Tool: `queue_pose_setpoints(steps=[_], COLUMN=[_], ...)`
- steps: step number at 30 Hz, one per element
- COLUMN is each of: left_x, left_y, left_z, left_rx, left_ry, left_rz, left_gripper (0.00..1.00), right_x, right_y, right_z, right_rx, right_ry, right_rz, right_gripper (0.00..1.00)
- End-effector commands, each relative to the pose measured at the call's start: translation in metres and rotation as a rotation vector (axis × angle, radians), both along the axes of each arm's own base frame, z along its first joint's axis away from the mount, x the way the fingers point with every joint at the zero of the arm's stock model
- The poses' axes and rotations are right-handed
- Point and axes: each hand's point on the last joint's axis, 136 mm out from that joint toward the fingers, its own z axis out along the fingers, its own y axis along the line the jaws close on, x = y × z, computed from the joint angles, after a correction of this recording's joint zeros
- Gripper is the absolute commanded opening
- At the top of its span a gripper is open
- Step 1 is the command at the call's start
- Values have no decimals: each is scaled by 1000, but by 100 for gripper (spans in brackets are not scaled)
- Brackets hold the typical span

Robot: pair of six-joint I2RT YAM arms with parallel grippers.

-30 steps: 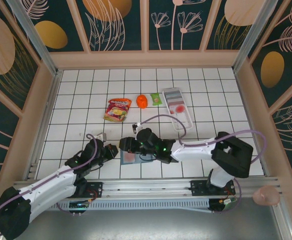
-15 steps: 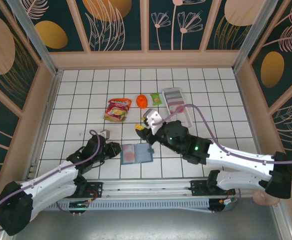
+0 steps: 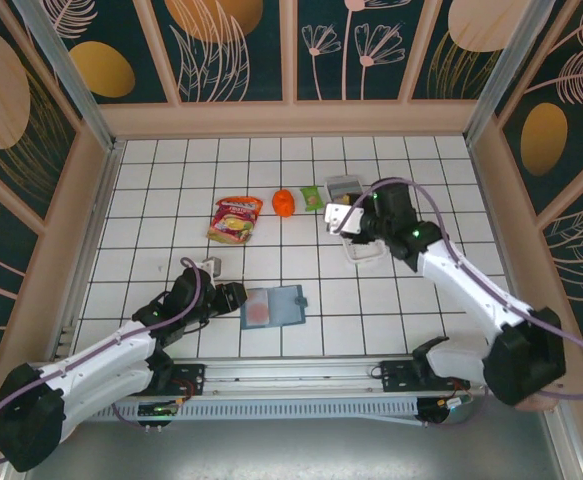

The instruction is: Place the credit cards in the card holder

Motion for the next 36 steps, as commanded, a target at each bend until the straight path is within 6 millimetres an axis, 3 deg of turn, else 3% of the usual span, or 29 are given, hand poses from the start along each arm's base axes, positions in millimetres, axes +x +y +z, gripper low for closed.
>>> queue_pose_setpoints(steps=[1,5,12,17,26,36], left_x=[-2,-5,-7,-8,-9,-9], left_y=[-6,-8,-6,-5,-4,-2], left_z=[8,9,9,6,1,-1], left_rx=[-23,-53,-82,-87,-86,-78], left_ry=[-21,-15,-13,-2,11,19], left_rz=[-37,-40,-19,-12,-4,4], left_gripper=[46,51,54,55,55,53], right_x=[16,45,92,111,97,98], right_y=[-33,-55,-45,-40,-29,-17], right_z=[-32,-60,-73,-87,-102,-114], right_rx=[-177,-232,-263,-300,-289,-281], right_ry=[20,17,-46,-8,45,101], right_rz=[82,93,142,166,245,251], right_gripper=[51,52,52,52,53,52])
